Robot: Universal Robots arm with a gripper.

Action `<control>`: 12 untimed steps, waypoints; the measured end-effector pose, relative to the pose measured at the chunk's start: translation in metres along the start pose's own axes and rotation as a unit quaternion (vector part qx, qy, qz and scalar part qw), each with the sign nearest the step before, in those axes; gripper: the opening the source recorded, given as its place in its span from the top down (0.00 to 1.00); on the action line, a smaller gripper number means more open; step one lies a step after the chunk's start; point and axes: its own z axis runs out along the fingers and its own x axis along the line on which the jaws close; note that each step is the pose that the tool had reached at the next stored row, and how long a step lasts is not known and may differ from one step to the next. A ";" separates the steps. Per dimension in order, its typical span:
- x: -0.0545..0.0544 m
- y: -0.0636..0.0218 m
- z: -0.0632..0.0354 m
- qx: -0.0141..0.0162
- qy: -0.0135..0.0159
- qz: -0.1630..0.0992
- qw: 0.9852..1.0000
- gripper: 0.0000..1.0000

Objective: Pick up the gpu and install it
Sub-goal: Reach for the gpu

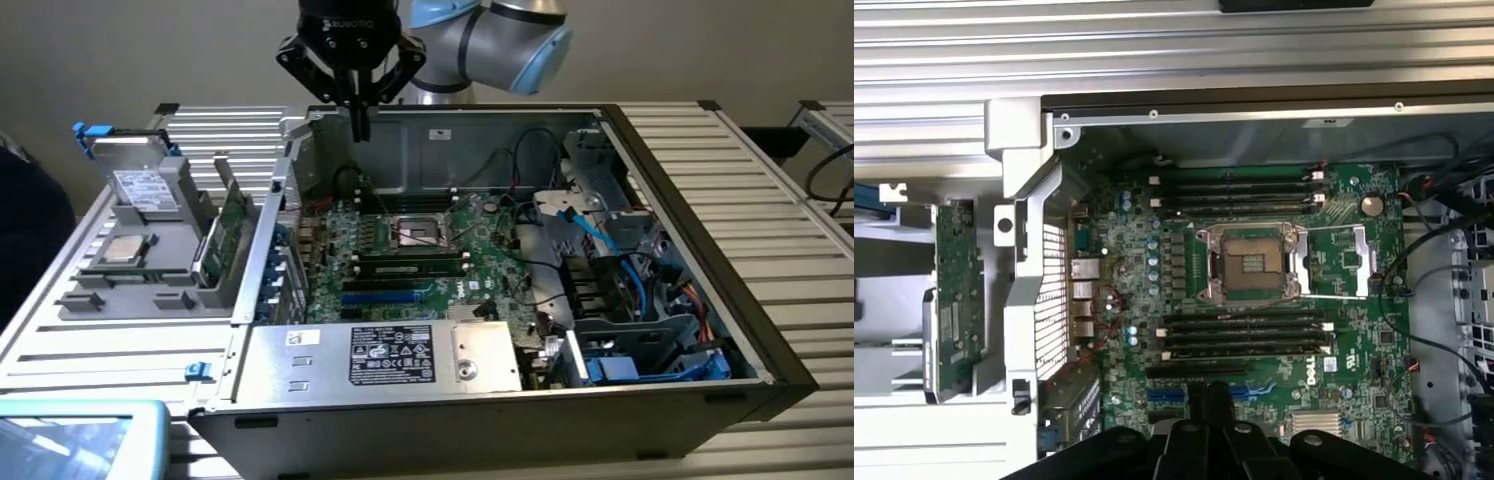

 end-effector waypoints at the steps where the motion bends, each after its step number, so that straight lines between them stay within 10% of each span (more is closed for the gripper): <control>1: 0.004 -0.0002 0.0000 0.000 0.000 0.000 1.000 0.88; 12: 0.054 -0.0030 0.0013 0.000 -0.001 0.000 1.000 0.88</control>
